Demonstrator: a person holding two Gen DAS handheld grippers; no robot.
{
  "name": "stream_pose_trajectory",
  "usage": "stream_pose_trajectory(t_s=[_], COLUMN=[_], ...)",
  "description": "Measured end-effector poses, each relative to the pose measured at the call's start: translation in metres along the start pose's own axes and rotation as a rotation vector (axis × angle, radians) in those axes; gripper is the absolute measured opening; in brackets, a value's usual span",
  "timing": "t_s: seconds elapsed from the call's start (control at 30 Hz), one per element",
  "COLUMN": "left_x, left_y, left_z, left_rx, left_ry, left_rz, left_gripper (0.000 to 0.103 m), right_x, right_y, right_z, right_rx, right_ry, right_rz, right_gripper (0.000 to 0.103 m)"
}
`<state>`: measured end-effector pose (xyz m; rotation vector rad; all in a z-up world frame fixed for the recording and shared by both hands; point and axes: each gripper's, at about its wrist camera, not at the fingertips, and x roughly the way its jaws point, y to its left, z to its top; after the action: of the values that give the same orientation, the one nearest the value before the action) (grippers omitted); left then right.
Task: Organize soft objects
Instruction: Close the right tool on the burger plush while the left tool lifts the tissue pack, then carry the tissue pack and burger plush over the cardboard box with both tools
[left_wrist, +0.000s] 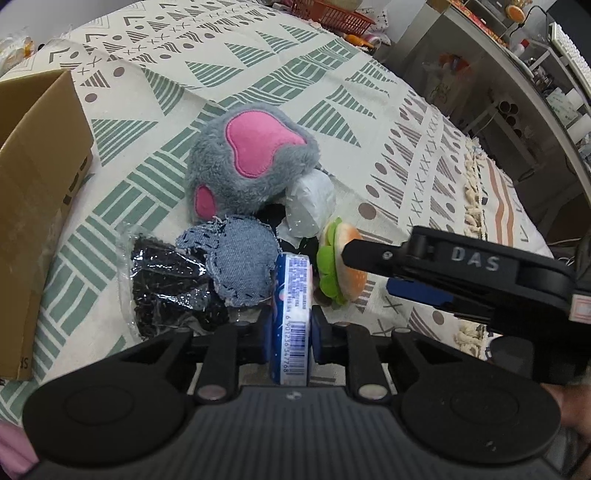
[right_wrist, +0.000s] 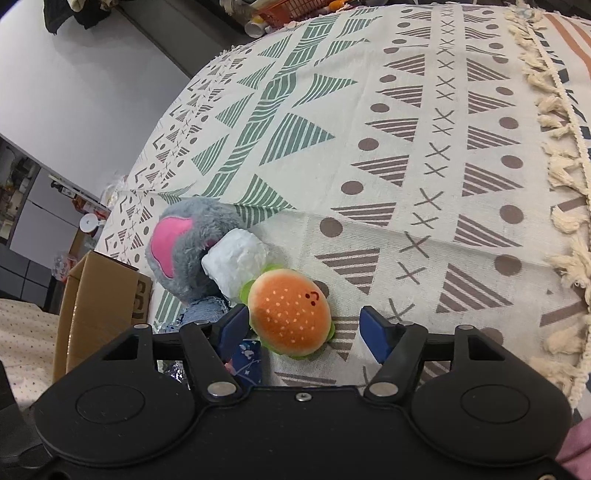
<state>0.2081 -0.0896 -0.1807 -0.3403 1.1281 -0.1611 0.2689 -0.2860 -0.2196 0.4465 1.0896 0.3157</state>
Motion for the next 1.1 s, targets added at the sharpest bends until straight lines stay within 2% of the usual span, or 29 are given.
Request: stream_pose_trajectory(t_s=[0.37,0.4,0.47,0.53,0.63,1.1], left_x=[-0.007,-0.009,-0.012,-0.016,-0.023,-0.094], left_y=[0.003,0.003,0.004,0.004,0.006,0.009], left_z=[-0.002,-0.003,-0.004,-0.005,-0.008,-0.009], left_rx=[-0.005,-0.002,0.0,0.011,0.007,0.01], left_ry=[-0.028,-0.034,-0.043,-0.051,-0.061,-0.181], left_rz=[0.01,0.014,0.019,0.027,0.032,0.007], left_gripper=[0.019,0.019,0.019,0.019,0.019,0.019], right_x=[0.017,0.018,0.019,0.018,0.011,-0.052], right_y=[0.01,0.01,0.011,0.011,0.013,0.036], right_z=[-0.002,-0.003,-0.003,-0.004,-0.008,-0.025], right_rx=[-0.062,-0.065,-0.063,-0.055,-0.059,-0.101], right_ry=[0.031,0.032,0.034,0.034,0.025,-0.089], right_rz=[-0.035,-0.039,-0.014,-0.001,-0.006,0.002], right_gripper=[0.065,0.063,0.049,0.045,0.042,0.042])
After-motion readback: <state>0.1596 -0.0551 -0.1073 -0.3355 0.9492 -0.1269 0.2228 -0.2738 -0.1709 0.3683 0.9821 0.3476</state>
